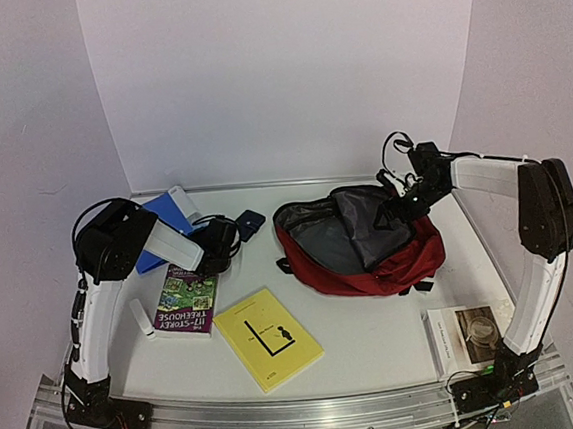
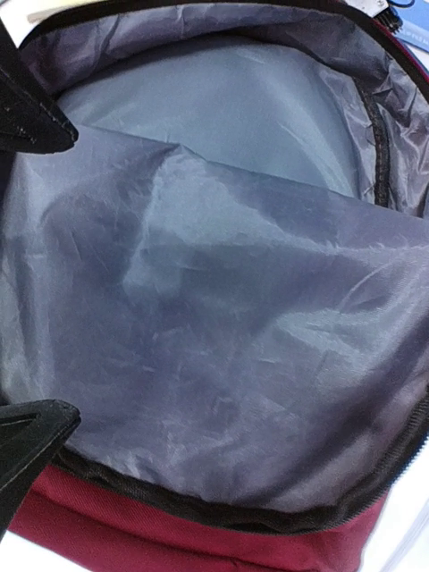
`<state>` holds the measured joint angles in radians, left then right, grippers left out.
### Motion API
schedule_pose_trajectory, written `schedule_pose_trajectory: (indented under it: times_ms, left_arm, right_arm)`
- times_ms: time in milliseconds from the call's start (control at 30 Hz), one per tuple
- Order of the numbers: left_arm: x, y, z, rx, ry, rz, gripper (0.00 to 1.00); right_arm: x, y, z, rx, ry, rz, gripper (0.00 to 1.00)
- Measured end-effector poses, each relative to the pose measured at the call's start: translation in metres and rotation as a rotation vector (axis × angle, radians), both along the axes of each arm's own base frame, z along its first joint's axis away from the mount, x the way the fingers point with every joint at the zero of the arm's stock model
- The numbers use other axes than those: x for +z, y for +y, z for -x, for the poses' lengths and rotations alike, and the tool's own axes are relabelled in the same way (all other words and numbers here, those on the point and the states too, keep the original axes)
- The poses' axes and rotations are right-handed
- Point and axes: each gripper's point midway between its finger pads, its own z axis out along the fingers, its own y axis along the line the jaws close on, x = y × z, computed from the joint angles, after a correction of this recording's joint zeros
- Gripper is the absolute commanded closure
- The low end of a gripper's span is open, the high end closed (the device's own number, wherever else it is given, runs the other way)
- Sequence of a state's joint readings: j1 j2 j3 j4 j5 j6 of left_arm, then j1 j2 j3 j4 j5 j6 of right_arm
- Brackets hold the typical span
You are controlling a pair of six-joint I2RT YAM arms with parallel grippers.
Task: Pack the student bag
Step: Pick up the files from the center of the board.
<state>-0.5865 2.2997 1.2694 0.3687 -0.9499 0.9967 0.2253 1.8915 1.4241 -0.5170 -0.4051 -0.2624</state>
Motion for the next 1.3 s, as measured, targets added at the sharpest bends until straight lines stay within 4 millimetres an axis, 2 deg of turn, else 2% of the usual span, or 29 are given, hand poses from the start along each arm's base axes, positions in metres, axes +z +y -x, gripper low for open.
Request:
schedule_pose_trajectory:
  times_ms: [167, 267, 533, 700, 833, 1133, 1233, 1300]
  left_arm:
    - [0.009, -0.001, 0.0, -0.003, -0.006, -0.024, 1.0]
    - [0.029, -0.004, -0.002, -0.009, -0.03, -0.026, 1.0]
    - [0.12, -0.023, -0.012, -0.029, -0.179, 0.054, 1.0]
    - [0.178, -0.033, -0.012, -0.036, -0.252, 0.145, 1.0]
    - [0.224, -0.032, -0.007, -0.027, -0.311, 0.239, 1.0]
    - [0.325, -0.03, 0.019, -0.042, -0.399, 0.548, 1.0]
    - [0.352, -0.044, 0.037, -0.098, -0.384, 0.661, 1.0]
    - [0.365, -0.061, 0.05, -0.153, -0.352, 0.735, 1.0]
  right_arm:
    - [0.006, 0.006, 0.006, 0.01, 0.03, -0.037, 0.02]
    - [0.017, 0.011, 0.004, 0.015, 0.026, -0.068, 0.02]
    - [0.052, 0.022, -0.002, 0.033, -0.011, -0.138, 0.02]
    - [0.062, 0.027, -0.002, 0.047, -0.012, -0.168, 0.02]
    - [0.068, 0.029, -0.001, 0.056, -0.01, -0.183, 0.02]
    - [0.092, 0.035, -0.005, 0.077, -0.044, -0.213, 0.02]
    - [0.109, 0.036, -0.008, 0.097, -0.078, -0.216, 0.02]
    - [0.125, 0.037, -0.008, 0.119, -0.116, -0.214, 0.02]
